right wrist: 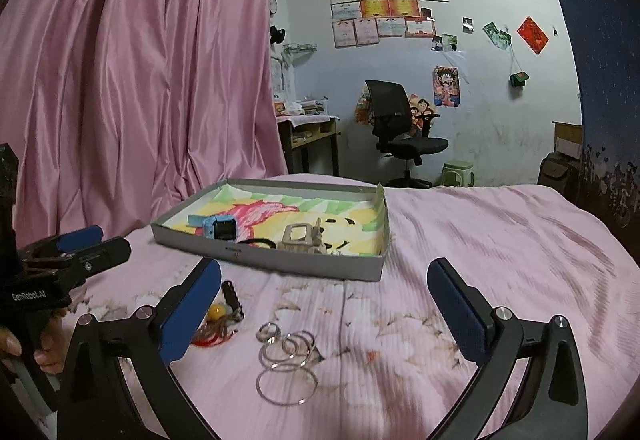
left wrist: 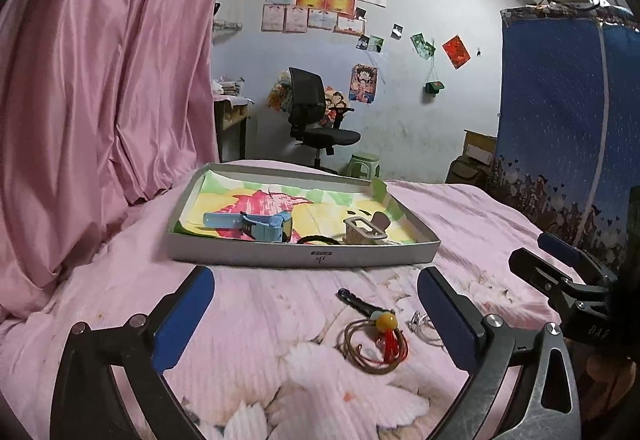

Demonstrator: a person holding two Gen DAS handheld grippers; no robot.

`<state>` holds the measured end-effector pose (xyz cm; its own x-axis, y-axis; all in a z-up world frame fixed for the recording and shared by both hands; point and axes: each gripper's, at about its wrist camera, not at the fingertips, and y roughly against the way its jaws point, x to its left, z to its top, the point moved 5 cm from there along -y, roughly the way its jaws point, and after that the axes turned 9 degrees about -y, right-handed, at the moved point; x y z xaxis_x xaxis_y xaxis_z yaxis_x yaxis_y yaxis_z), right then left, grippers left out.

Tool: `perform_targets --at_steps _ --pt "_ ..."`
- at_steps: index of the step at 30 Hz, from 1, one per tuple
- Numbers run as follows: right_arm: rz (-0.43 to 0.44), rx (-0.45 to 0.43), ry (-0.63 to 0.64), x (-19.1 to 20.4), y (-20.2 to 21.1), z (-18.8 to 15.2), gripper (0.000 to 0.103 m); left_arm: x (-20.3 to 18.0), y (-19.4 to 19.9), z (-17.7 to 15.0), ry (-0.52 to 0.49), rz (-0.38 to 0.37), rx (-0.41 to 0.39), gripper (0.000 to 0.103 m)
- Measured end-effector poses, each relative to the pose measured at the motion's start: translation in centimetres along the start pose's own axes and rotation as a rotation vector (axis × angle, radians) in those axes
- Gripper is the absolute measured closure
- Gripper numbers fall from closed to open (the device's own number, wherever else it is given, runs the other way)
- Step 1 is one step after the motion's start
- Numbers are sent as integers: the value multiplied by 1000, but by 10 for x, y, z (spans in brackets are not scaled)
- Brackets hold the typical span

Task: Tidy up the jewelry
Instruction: 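Withdraw both tools from the tray back over the bed, then grasp a silver key ring with the right tool while the left tool grasps the yellow-bead keychain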

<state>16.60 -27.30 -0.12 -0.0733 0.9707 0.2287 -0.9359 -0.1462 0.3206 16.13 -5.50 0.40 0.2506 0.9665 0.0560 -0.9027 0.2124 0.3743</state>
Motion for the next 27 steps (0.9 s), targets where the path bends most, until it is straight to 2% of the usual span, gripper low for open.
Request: perform_targets --at_steps 8,15,17,18,19,22,27 --pt "4 99 8 -5 -3 -14 2 0 -3 -13 0 -49 66 0" --pt "20 200 13 -7 -11 -29 3 2 -17 -28 36 -142 172 1" --pt "26 225 17 -6 -13 -33 10 4 -20 -32 54 -171 192 1" --pt "29 240 19 -5 -15 -35 17 4 -22 -33 63 -187 201 3" --pt "30 251 21 -4 -16 -37 23 4 -23 -34 71 -201 209 8" --pt "40 289 26 -2 -21 -43 31 4 -30 -38 92 -246 244 20" --pt "48 348 34 1 -28 -53 48 4 -41 -41 146 -290 288 35"
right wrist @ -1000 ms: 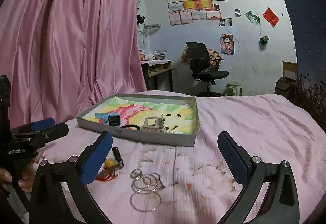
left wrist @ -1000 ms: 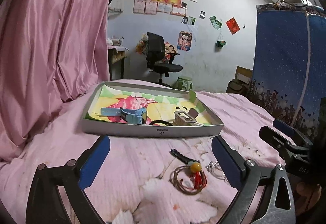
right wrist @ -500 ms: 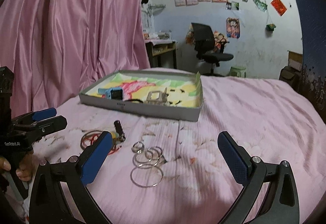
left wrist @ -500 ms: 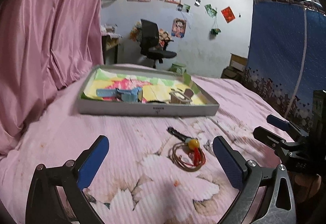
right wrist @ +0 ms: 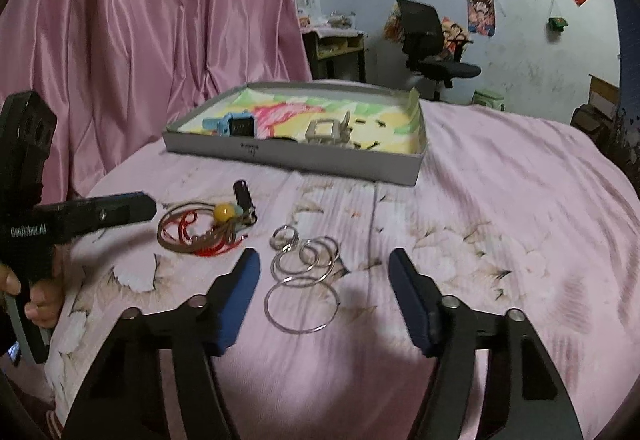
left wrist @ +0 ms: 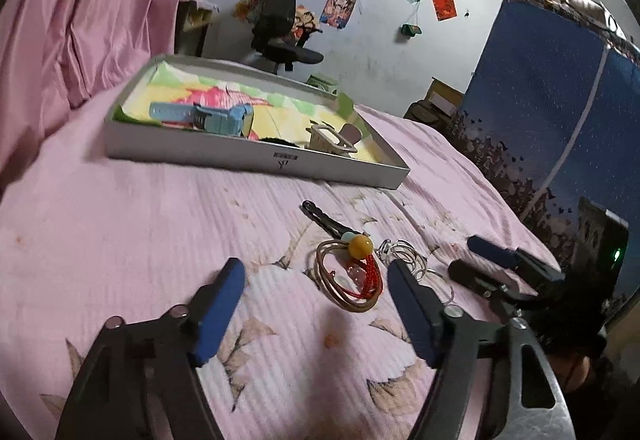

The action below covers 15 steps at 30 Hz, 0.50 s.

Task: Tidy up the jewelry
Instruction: 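Grasp a silver key ring with the right tool while the left tool grasps the yellow-bead keychain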

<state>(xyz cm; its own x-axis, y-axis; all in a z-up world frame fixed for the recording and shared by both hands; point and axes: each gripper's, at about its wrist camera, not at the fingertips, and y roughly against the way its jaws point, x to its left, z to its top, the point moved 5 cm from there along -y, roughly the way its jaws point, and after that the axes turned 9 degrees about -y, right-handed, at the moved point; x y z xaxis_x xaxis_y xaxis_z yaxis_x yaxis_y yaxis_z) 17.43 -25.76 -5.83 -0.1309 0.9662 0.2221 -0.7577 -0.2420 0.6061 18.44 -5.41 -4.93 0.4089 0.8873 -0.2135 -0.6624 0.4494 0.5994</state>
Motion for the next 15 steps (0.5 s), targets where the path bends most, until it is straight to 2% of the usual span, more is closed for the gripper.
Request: perform_targets --at_steps 1,7,11,15 --pt "4 11 -1 0 -2 -2 52 1 -2 1 10 -6 8 39" --pt "15 72 -13 0 -16 -6 62 3 -17 5 40 -31 73 54" --pt "27 114 -32 -2 -27 -8 63 4 -29 8 47 -45 122 63" --pt "44 150 -47 -3 -35 -8 63 3 -39 9 48 -68 173 76"
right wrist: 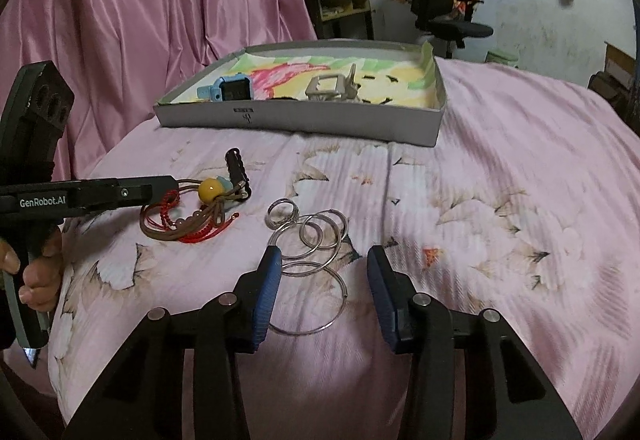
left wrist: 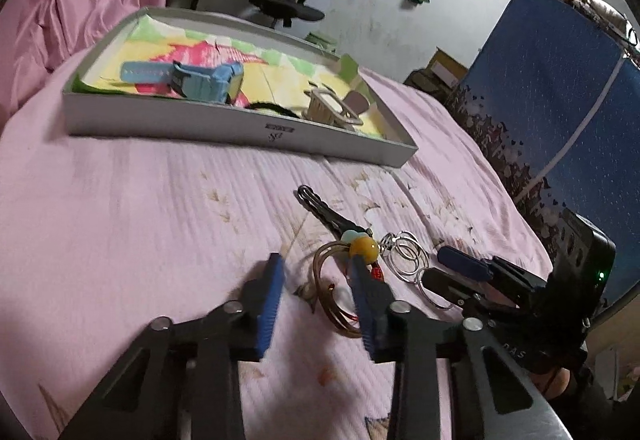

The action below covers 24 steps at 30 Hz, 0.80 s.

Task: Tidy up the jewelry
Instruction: 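Grasp a silver key ring with the right tool while the left tool grasps the yellow-bead keychain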

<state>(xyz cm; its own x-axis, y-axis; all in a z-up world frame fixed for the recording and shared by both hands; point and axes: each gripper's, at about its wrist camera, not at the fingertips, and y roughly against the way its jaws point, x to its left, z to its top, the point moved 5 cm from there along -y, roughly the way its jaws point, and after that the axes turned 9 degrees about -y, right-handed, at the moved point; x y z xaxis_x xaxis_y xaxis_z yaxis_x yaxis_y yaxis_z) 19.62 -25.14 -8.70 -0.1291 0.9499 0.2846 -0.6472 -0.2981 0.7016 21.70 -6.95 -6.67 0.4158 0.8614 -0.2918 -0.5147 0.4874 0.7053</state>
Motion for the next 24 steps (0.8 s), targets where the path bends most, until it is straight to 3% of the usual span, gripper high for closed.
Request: perform_targets --at_steps 7,16,24 --pt "36 41 -26 1 -11 1 68 -2 -9 -3 -4 -19 39 98" --pt "58 38 -51 0 -11 1 98 -8 0 -3 -32 5 -9 100" --pt "69 -17 -60 -2 3 5 100 -15 17 2 -59 -9 -74 100"
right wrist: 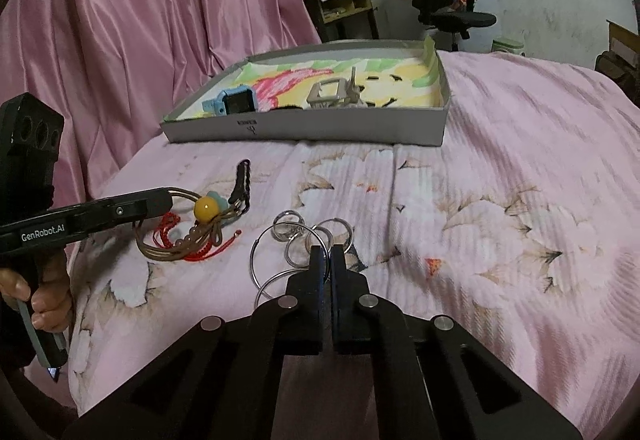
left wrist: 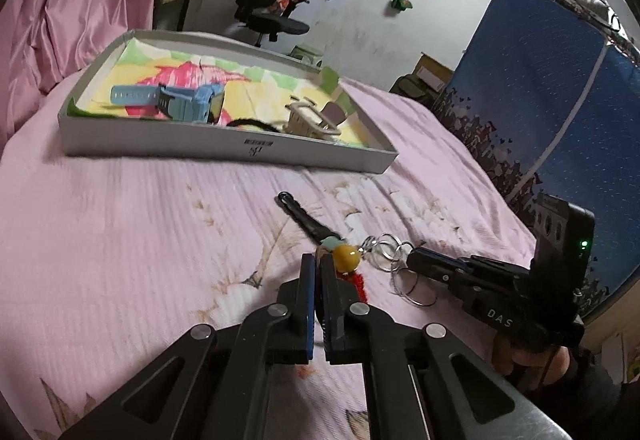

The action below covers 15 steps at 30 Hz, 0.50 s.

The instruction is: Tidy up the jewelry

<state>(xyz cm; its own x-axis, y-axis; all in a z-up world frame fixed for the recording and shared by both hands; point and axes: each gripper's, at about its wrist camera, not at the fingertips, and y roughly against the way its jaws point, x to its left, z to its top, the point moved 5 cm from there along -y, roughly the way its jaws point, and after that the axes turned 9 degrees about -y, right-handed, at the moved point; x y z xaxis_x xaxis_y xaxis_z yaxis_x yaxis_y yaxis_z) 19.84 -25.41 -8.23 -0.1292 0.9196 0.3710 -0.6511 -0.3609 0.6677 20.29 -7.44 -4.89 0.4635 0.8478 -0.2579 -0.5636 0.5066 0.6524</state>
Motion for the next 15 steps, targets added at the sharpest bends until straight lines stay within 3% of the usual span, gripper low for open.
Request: perform_targets --at_steps 15 --pt "36 -137 0 2 28 17 100 -19 29 29 -45 -79 -91 100"
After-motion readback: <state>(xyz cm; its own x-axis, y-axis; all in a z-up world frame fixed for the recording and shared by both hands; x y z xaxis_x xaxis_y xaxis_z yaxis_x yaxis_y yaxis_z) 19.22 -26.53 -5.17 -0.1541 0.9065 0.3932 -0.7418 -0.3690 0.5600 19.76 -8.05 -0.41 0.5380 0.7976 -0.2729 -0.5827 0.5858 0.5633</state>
